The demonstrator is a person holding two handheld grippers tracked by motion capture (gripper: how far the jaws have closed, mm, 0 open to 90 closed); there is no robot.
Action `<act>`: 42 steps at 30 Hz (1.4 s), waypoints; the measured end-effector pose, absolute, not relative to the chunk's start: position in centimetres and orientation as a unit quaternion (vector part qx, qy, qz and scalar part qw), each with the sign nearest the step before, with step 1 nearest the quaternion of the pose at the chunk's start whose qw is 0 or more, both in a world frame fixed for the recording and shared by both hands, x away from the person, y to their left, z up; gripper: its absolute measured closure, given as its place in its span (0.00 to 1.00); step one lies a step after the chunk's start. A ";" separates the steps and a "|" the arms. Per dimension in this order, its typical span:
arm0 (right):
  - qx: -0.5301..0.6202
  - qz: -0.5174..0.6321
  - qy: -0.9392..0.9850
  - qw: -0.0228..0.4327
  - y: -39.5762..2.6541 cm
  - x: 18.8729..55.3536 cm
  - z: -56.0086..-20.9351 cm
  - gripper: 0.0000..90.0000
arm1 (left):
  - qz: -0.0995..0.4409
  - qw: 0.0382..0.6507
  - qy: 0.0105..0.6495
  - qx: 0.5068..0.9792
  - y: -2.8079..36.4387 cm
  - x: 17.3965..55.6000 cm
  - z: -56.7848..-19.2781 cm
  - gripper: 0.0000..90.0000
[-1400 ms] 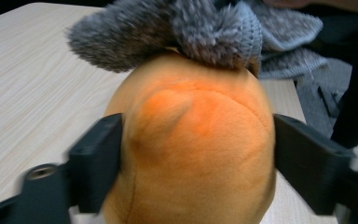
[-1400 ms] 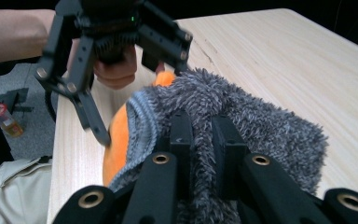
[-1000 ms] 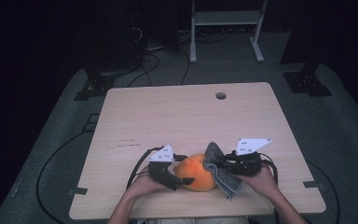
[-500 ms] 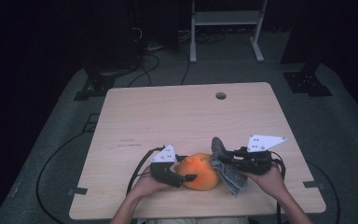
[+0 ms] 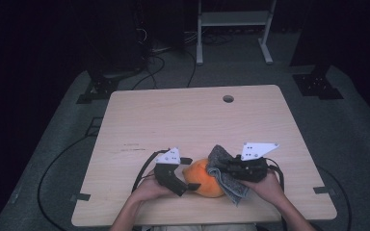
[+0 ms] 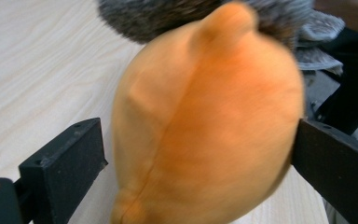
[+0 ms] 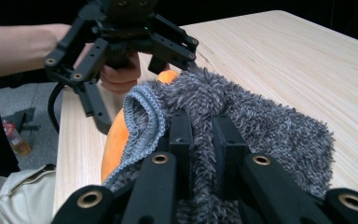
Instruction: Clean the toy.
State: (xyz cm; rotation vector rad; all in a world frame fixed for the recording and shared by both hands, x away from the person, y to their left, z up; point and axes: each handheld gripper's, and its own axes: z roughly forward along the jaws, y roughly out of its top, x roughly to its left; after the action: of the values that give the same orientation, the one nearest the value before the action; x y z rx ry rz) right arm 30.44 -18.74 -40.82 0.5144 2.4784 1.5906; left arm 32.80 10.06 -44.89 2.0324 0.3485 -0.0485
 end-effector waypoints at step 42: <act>0.160 0.538 0.820 0.112 -18.2 30.3 -39.2 0.88 | 0.045 0.520 0.141 0.841 9.8 31.9 -41.4 0.11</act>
State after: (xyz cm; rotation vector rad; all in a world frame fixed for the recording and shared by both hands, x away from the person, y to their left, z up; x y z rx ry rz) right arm 30.27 -18.21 -39.19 0.4693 2.4074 1.5796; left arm 31.94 9.78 -41.39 2.0170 0.3388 0.1074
